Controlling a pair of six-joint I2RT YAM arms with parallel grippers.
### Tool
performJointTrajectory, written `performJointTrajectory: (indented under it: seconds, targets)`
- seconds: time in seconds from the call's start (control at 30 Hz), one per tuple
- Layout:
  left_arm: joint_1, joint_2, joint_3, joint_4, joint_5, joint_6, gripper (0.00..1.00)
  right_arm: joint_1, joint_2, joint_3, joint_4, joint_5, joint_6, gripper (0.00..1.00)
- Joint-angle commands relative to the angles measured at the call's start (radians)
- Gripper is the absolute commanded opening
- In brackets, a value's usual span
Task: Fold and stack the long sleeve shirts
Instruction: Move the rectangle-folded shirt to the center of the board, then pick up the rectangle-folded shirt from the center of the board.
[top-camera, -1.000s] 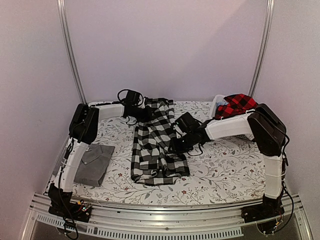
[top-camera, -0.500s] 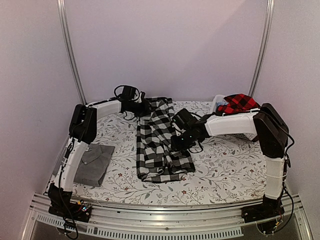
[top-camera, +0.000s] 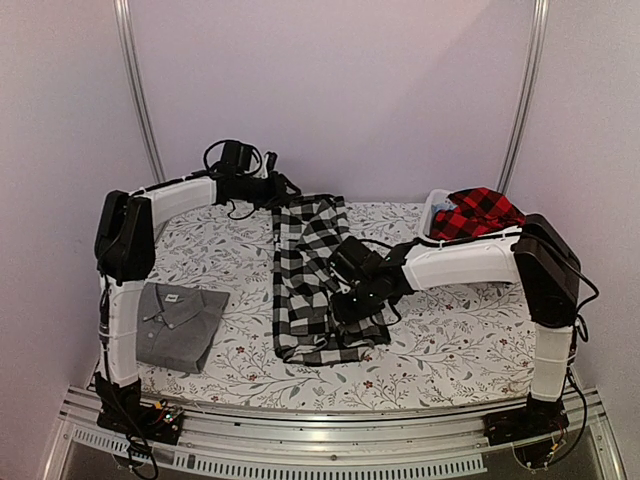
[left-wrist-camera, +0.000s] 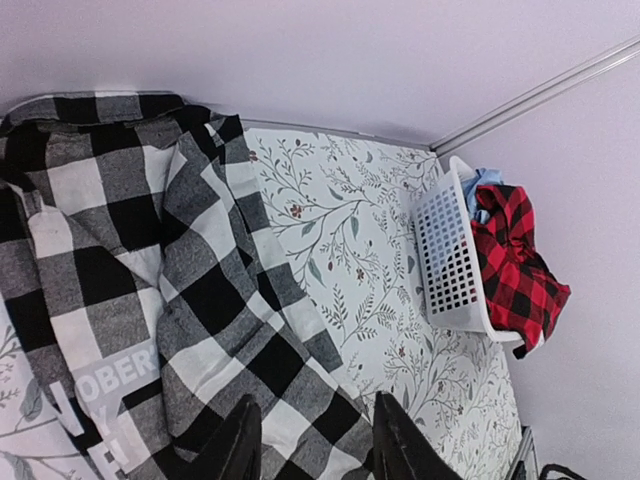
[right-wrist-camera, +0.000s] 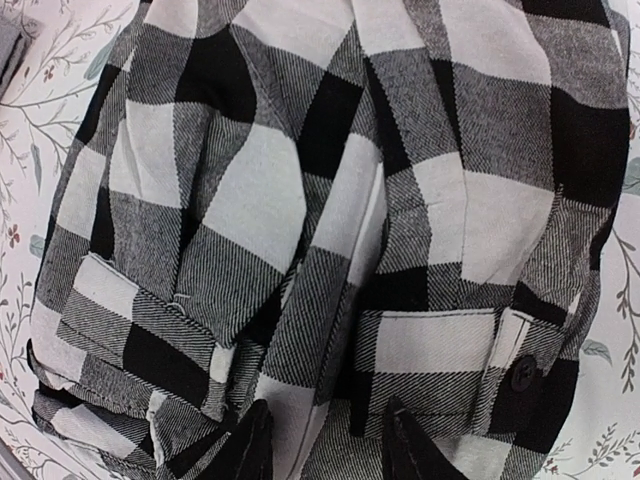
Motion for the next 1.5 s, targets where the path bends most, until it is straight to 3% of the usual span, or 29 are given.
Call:
performJointTrajectory:
  seconds: [0.0, 0.13, 0.4, 0.73, 1.07, 1.47]
  targets:
    - [0.008, -0.133, -0.176, 0.049, -0.017, 0.012, 0.38, 0.047, 0.028, 0.002, -0.059, 0.059, 0.016, 0.36]
    - [0.011, -0.239, -0.306, 0.053, -0.033, 0.012, 0.38, 0.078, 0.088, 0.028, -0.082, 0.063, 0.020, 0.36]
    - [0.014, -0.396, -0.536, 0.054, -0.030, -0.017, 0.38, 0.081, 0.057, 0.043, -0.103, 0.066, 0.035, 0.37]
    - [0.007, -0.597, -0.885, 0.055, 0.012, -0.009, 0.37, 0.029, -0.188, -0.067, -0.096, -0.001, 0.046, 0.46]
    - [-0.045, -0.760, -1.205, 0.095, 0.074, -0.047, 0.38, -0.140, -0.360, -0.348, 0.062, -0.279, 0.038, 0.48]
    - [-0.172, -0.769, -1.351, 0.176, 0.120, -0.085, 0.39, -0.223, -0.351, -0.479, 0.199, -0.454, 0.041, 0.49]
